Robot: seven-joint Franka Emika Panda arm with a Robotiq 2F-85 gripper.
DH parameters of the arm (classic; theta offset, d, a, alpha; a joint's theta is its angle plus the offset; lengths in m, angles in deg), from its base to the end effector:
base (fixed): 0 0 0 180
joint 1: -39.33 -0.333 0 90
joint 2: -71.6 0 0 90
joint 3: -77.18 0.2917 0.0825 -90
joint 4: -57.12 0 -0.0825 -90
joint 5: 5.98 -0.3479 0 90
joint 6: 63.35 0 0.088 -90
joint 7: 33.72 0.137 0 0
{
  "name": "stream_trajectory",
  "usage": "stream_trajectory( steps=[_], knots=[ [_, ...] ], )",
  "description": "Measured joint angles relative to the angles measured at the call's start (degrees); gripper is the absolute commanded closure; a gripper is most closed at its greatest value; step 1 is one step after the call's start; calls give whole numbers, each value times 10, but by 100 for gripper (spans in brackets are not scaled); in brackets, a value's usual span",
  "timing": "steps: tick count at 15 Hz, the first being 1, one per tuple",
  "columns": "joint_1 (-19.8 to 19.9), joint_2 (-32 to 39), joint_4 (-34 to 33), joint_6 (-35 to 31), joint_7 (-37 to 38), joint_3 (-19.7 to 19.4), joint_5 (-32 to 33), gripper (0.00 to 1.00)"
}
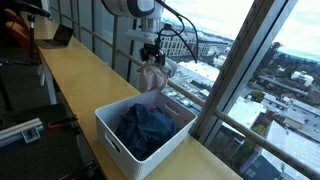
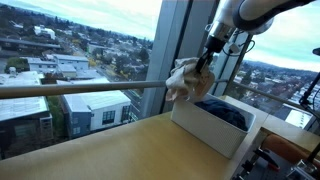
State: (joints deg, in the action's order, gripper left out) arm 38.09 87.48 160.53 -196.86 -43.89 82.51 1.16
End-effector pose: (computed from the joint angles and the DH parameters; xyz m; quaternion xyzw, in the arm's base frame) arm 0.6188 0.0629 0.3824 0.9755 0.1775 0.1232 0.0417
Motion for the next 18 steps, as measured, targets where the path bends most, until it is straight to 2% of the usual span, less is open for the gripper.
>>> stream_trajectory(
  steps=[5,11,12,14,18],
  knots=[
    [47,-84,28,44,-36,-36,-30,100],
    [55,-107,152,30,-38,-58,-40,100],
    [56,-104,171,22,-38,-61,-40,75],
    [56,-95,197,8,-38,-67,-41,67],
    [53,-79,215,-6,-36,-67,-41,38]
  ],
)
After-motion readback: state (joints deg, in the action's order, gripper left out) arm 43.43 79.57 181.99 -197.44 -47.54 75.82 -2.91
